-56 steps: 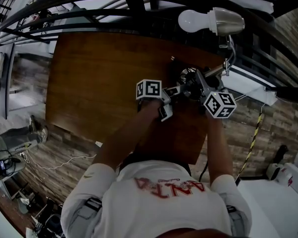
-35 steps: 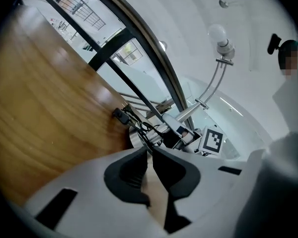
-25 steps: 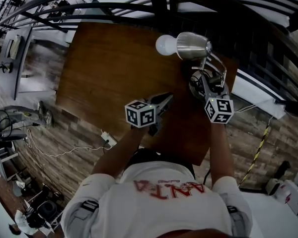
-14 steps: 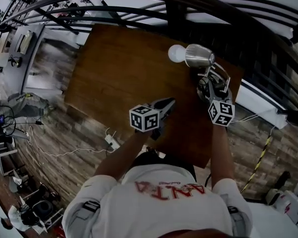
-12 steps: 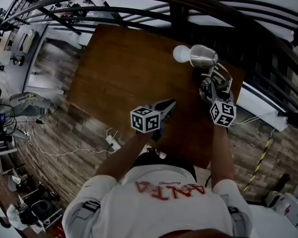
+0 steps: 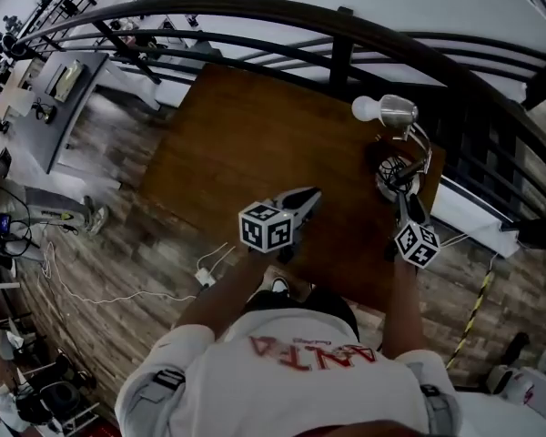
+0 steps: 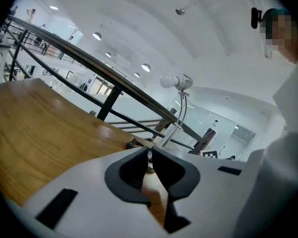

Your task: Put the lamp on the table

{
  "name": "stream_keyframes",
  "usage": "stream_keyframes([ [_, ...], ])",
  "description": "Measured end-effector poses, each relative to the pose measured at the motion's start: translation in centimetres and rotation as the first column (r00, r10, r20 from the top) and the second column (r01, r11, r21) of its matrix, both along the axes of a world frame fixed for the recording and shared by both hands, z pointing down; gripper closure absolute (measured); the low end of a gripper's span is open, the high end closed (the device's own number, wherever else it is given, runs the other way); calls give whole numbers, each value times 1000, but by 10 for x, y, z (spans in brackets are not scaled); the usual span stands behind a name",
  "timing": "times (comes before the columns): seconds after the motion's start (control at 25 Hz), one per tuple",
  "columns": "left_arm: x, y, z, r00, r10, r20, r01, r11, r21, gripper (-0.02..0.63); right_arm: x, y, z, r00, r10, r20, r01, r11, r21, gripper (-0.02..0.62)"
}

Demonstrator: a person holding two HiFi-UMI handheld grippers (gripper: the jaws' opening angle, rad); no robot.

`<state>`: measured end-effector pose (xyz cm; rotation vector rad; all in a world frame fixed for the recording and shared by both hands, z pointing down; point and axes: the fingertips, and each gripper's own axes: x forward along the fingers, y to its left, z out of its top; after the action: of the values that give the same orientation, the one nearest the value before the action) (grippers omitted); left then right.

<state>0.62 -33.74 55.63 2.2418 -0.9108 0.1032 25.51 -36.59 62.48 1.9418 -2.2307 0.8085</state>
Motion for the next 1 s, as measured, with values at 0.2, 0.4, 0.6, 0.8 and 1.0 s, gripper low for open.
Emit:
stream_keyframes([
  [0.2, -32, 10, -33, 1000, 1, 31, -4, 994, 107, 572, -37, 39, -34, 1000, 7, 9, -7, 999, 34, 503],
  [0.4, -55, 25, -72, 998, -6, 55, -6, 973, 231, 572, -75, 61, -90, 999, -31, -40, 36, 991, 132, 575],
  [0.6, -69, 43, -108, 998, -1, 62, -18, 951, 307, 572, -100, 84, -146, 994, -42, -97, 63, 974, 216, 586],
  [0.8, -74, 68, -141, 993, -4, 118, -43, 919, 393, 572, -105, 115, -194, 994, -38, -101, 64, 961, 269, 592],
  [1.0, -67, 94, -167, 994, 0, 113, -50, 897, 440, 572, -112, 148, -246, 990, -47, -130, 91, 927, 363, 592],
])
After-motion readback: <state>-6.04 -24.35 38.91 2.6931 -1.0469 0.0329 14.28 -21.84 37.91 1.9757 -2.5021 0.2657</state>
